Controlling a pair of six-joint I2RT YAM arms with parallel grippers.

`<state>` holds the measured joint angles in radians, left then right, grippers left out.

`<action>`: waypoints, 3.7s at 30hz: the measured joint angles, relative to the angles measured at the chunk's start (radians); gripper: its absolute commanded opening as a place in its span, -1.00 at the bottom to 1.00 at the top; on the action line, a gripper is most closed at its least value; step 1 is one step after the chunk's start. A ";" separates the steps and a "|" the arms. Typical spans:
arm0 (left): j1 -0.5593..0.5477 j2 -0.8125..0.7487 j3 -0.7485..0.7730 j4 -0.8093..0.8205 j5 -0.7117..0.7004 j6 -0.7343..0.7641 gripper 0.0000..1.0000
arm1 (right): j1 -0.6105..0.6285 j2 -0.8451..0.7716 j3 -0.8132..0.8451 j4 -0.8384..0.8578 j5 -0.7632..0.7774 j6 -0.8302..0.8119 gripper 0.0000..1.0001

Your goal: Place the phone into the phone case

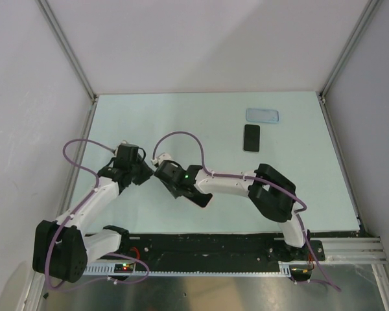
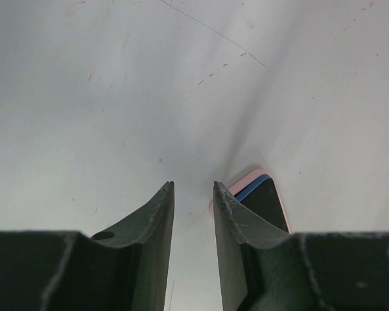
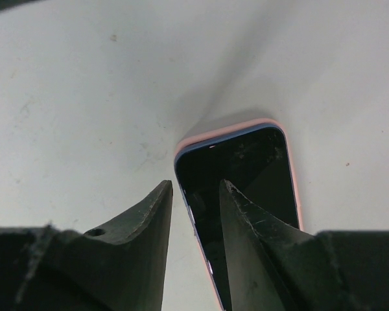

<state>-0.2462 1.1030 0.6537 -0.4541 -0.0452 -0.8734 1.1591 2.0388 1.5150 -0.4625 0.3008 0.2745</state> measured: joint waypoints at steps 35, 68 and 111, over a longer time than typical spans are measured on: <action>-0.035 0.018 -0.035 0.012 0.027 0.008 -0.30 | 0.008 -0.096 -0.246 0.246 0.036 0.117 -0.73; -0.290 0.203 0.046 0.079 0.075 0.008 -0.42 | -0.092 -0.276 -0.469 0.253 -0.070 0.165 -0.31; -0.331 0.343 0.132 0.056 0.008 0.091 -0.52 | -0.046 -0.367 -0.576 0.217 -0.048 0.230 -0.63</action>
<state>-0.5770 1.4456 0.7856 -0.3981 -0.0368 -0.7822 1.1130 1.6722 0.9386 -0.2451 0.2531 0.5041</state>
